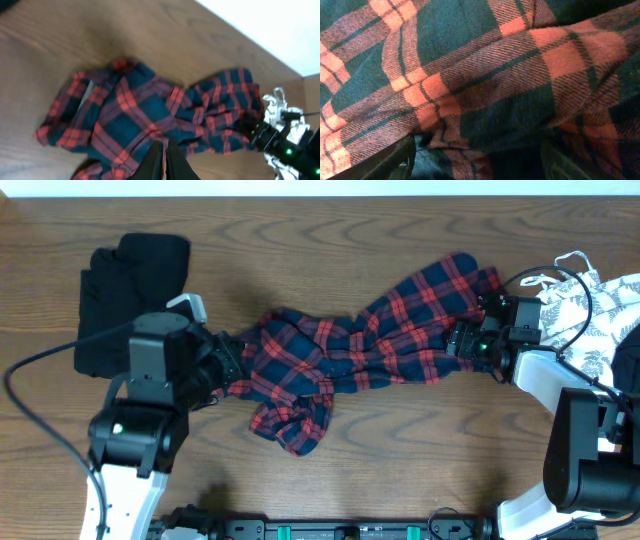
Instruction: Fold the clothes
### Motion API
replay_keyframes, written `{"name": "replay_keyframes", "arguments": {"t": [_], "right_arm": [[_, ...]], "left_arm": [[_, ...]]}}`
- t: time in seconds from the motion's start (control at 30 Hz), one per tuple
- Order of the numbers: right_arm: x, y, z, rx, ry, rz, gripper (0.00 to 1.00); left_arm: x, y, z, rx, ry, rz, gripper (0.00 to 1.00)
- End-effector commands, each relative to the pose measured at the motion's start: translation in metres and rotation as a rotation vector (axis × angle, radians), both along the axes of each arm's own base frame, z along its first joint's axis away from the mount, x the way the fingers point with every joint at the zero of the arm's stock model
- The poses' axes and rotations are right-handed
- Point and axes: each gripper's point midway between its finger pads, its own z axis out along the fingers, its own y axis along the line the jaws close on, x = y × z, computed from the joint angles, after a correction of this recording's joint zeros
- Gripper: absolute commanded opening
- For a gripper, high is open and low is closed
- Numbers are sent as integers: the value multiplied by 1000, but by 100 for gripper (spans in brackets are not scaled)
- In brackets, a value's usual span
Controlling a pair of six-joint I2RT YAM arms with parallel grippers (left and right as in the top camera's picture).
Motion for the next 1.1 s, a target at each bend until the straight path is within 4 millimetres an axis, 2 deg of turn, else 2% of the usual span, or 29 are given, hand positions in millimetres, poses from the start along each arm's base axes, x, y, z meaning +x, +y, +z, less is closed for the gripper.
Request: {"name": "replay_keyframes", "arguments": {"t": [0.0, 0.17, 0.43, 0.5, 0.53, 0.63, 0.67, 0.83, 1.07], "right_arm": [[-36, 3, -45, 17, 169, -25, 79], [-37, 3, -45, 18, 173, -25, 79], [-39, 3, -46, 18, 182, -25, 79], [-39, 3, -46, 18, 182, -25, 79], [-39, 3, -46, 18, 182, -26, 79], [-40, 4, -46, 18, 184, -25, 79], [-40, 4, -46, 18, 185, -25, 79], [-40, 4, -46, 18, 185, -25, 79], [-40, 4, -46, 18, 185, -25, 79]], "left_arm": [[-2, -12, -11, -33, 76, -60, 6], [-12, -23, -47, -63, 264, -104, 6], [-30, -39, -91, -47, 495, -165, 8], [-34, -46, -99, -36, 528, -190, 17], [-36, -51, -104, -27, 546, -210, 25], [-40, -58, -113, 1, 575, -237, 34], [-41, -58, -118, 28, 587, -239, 38], [-44, -41, -144, 218, 646, -206, 43], [-45, -46, -174, 300, 702, -316, 44]]}}
